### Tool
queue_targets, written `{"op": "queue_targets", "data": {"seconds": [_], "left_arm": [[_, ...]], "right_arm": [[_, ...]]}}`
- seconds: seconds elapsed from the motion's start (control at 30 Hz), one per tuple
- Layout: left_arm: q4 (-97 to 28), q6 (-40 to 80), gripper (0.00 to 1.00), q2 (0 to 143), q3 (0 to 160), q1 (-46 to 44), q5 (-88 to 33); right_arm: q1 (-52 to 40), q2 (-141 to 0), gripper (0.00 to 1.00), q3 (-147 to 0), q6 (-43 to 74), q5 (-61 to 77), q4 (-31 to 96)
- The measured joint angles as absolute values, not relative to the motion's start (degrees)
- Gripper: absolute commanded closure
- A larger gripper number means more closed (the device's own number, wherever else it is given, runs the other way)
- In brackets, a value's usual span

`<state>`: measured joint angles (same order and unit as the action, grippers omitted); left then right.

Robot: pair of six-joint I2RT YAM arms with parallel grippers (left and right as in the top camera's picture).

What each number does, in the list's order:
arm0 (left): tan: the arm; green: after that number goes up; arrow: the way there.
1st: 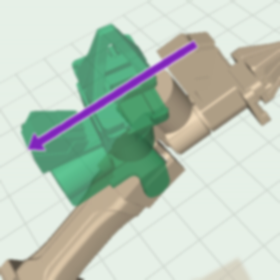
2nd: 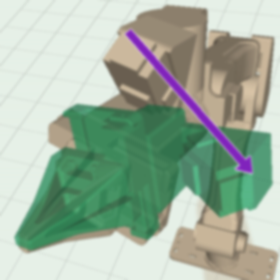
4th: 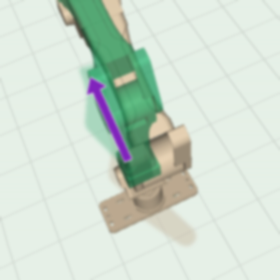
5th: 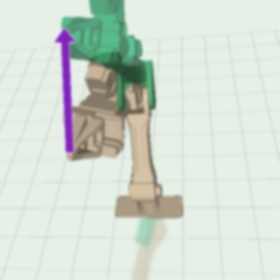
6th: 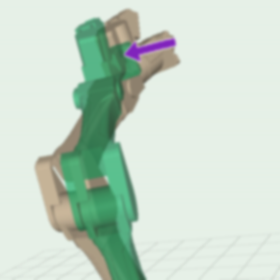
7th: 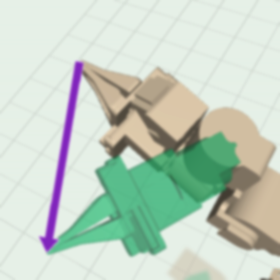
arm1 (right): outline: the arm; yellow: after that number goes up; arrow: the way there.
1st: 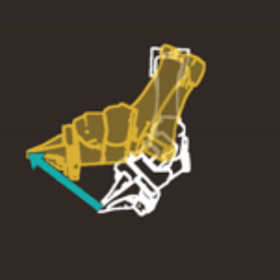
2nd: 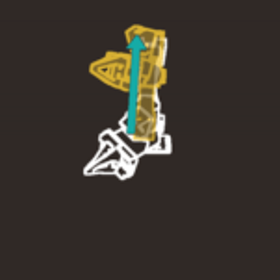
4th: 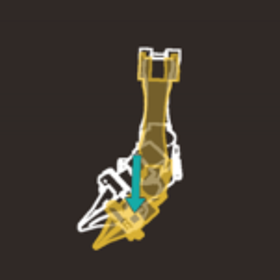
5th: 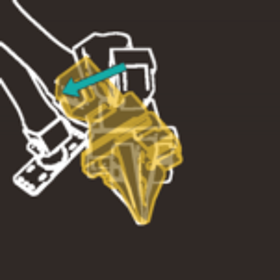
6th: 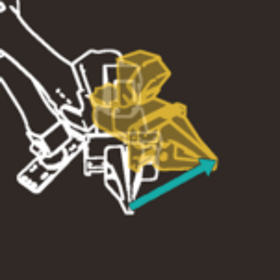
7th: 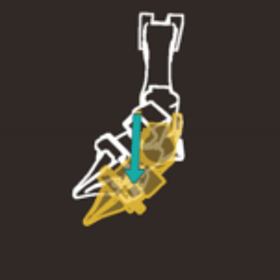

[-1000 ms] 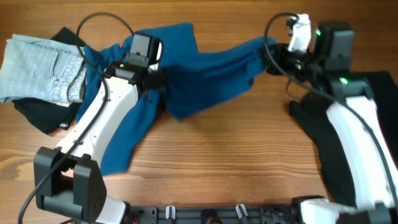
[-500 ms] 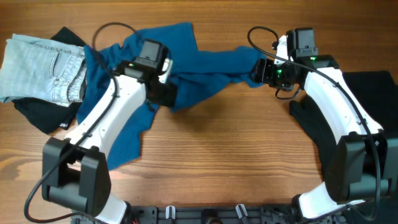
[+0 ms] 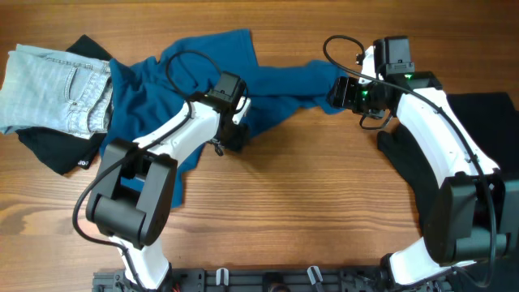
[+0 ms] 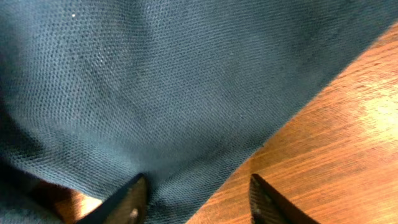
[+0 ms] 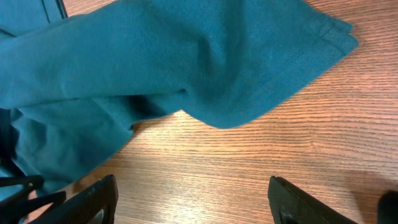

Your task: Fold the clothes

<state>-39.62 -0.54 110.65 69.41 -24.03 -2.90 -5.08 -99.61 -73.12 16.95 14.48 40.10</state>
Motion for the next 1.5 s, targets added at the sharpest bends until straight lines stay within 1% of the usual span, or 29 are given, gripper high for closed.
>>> {"op": "queue_targets", "data": {"seconds": [0.03, 0.07, 0.13, 0.23, 0.33, 0.43, 0.47, 0.5, 0.53, 0.57, 0.6, 0.7, 0.77, 0.8, 0.83, 0.9, 0.93, 0.97, 1.03, 1.13, 1.23, 1.3, 1.37, 1.5], "left_arm": [[-39.7, -0.3, 0.96, 110.7, 69.4, -24.0, -3.0], [-40.4, -0.1, 0.96, 110.8, 69.4, -24.0, -3.3], [-43.4, 0.3, 0.96, 111.1, 69.5, -24.0, -5.0], [-53.9, 0.8, 0.96, 110.9, 70.7, -24.0, -9.6], [-66.7, 1.2, 0.96, 110.1, 75.6, -24.2, -15.6], [-73.8, 0.5, 0.96, 106.8, 83.1, -25.7, -21.8], [-74.7, 0.1, 0.95, 105.5, 85.2, -26.6, -22.7], [-74.6, -0.4, 0.87, 103.0, 87.9, -28.4, -23.3], [-73.9, -0.6, 0.84, 100.9, 89.3, -30.2, -22.6], [-73.3, -0.4, 0.82, 98.9, 90.2, -31.9, -20.9], [-73.0, -0.2, 0.82, 97.8, 90.6, -33.1, -19.0], [-72.9, 2.9, 0.82, 96.2, 91.0, -35.6, -10.0], [-72.9, 6.8, 0.68, 97.0, 90.9, -35.0, -1.6], [-72.8, 8.9, 0.62, 97.3, 90.9, -34.0, 2.3], [-72.8, 10.9, 0.58, 97.4, 90.8, -33.0, 5.5], [-72.4, 14.7, 0.57, 97.4, 90.8, -29.6, 10.4], [-72.2, 15.8, 0.54, 97.3, 90.8, -27.8, 11.6], [-72.2, 17.3, 0.48, 97.1, 90.8, -24.8, 12.9], [-72.0, 18.9, 0.44, 96.6, 90.8, -19.0, 13.9], [-71.2, 20.7, 0.41, 94.4, 90.8, -8.1, 12.3], [-71.2, 20.2, 0.41, 92.1, 90.8, 1.8, 6.7], [-71.4, 19.3, 0.40, 91.8, 90.8, 5.7, 3.2], [-71.6, 18.5, 0.38, 91.8, 90.8, 8.9, -0.3], [-71.6, 16.7, 0.36, 91.8, 90.8, 10.3, -3.4]], "right_arm": [[-5.1, -99.6, 0.22, -73.1, 17.1, 14.4, 40.1], [-5.1, -99.6, 0.20, -73.1, 17.2, 14.0, 40.1], [-5.1, -99.6, 0.19, -73.1, 17.9, 12.6, 40.1], [-5.0, -99.6, 0.19, -73.1, 19.2, 9.4, 40.1], [-4.2, -99.6, 0.19, -73.1, 20.8, 6.9, 39.8], [-2.3, -99.6, 0.20, -73.1, 22.4, 5.9, 39.5], [-1.5, -99.6, 0.20, -73.1, 22.7, 5.9, 39.2], [-0.7, -99.6, 0.20, -73.1, 22.7, 6.0, 38.6], [0.0, -99.6, 0.20, -73.1, 22.2, 6.7, 38.2], [0.4, -99.6, 0.23, -73.1, 21.1, 7.9, 37.8], [0.8, -99.7, 0.27, -73.1, 19.7, 10.1, 37.7], [0.4, -99.9, 0.28, -73.1, 16.9, 16.8, 39.7], [-1.2, -100.7, 0.28, -73.1, 15.2, 21.6, 41.9], [-2.7, -101.2, 0.26, -73.1, 14.6, 23.1, 42.3], [-4.5, -101.7, 0.25, -73.1, 14.2, 24.2, 42.3], [-9.2, -102.5, 0.25, -73.1, 13.5, 25.3, 41.1], [-11.6, -102.9, 0.25, -73.1, 13.6, 25.7, 40.2], [-14.9, -103.4, 0.25, -73.1, 13.9, 25.7, 38.8], [-20.4, -104.4, 0.25, -73.1, 15.4, 25.4, 35.5], [-28.4, -106.2, 0.25, -73.1, 19.3, 23.6, 28.6], [-34.4, -109.3, 0.23, -73.2, 23.8, 18.9, 21.2], [-36.9, -112.1, 0.22, -73.2, 25.8, 16.3, 17.8], [-39.0, -116.3, 0.21, -73.3, 27.2, 13.8, 11.4], [-41.0, -119.3, 0.22, -73.2, 27.5, 11.6, 4.7]]}}
